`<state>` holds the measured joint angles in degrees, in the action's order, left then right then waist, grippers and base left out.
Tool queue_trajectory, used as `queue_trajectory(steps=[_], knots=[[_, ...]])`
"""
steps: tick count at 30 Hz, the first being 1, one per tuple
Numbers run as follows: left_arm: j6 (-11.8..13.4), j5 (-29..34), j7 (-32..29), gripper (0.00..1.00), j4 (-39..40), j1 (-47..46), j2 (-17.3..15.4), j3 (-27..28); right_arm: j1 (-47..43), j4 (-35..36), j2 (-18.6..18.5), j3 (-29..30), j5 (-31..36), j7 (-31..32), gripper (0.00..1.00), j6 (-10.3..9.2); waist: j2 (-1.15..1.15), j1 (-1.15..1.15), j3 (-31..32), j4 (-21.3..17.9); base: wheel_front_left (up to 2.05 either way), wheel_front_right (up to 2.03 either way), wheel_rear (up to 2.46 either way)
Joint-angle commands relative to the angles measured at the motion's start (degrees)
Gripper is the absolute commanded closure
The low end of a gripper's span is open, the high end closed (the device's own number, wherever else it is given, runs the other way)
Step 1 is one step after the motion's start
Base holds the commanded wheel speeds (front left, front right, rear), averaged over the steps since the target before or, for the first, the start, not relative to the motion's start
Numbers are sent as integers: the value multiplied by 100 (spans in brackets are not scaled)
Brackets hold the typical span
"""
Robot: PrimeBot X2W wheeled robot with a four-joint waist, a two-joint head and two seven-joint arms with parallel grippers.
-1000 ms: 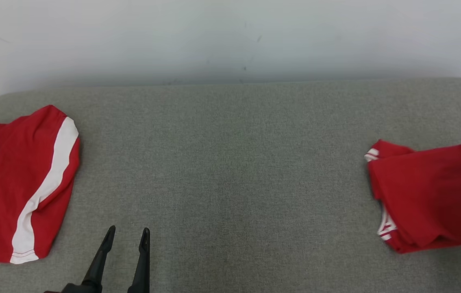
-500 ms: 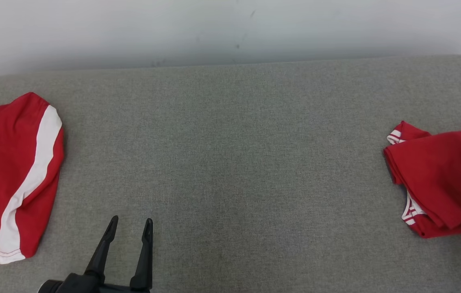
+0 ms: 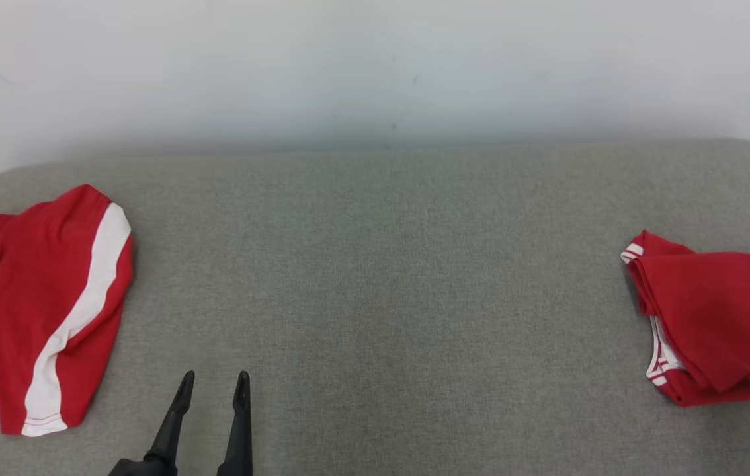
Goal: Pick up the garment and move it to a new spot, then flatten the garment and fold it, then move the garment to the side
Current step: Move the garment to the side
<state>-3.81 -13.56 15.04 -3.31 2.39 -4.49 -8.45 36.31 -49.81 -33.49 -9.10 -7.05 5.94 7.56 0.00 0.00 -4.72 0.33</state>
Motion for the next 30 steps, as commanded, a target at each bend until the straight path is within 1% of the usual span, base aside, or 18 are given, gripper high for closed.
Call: queue_trajectory(steps=[1,5,7,10,13,15,18,22,25,30], knots=[[41,-54,11,0,-58,76,7,52,-195,64,115,108,-102,-196,0,-16,0,0,259,162,0,0,0],[146,-173,-53,0,-208,144,-22,163,-711,331,417,480,-363,-746,0,-16,0,0,561,360,0,0,0],[215,-242,-65,0,-248,123,-11,233,-985,547,614,666,-525,-994,0,-16,0,0,660,451,0,0,0],[249,-296,-57,0,-323,94,-34,320,-1441,928,968,880,-577,-1246,0,-16,0,0,789,571,0,0,0],[222,-340,-81,0,-430,64,-64,329,-1941,1369,1361,1134,-466,-1380,0,-16,0,0,964,692,0,0,0],[202,-337,-99,0,-464,57,-100,313,-2246,1728,1689,1304,-365,-1405,0,-16,0,0,1049,738,0,0,0],[160,-295,-148,0,-537,84,-165,250,-2732,2321,2243,1591,-123,-1355,0,-16,0,0,1177,774,0,0,0],[124,-255,-186,0,-575,134,-236,180,-3341,3148,2795,1787,157,-1202,0,-16,0,0,1297,782,0,0,0],[147,-265,-189,0,-561,227,-269,186,-3634,3548,2997,1750,-23,-1117,0,-16,0,0,1366,716,0,0,0],[203,-238,-144,0,-492,367,-296,198,-3894,3747,3067,1596,-209,-1109,0,-16,0,0,1440,566,0,0,0]])
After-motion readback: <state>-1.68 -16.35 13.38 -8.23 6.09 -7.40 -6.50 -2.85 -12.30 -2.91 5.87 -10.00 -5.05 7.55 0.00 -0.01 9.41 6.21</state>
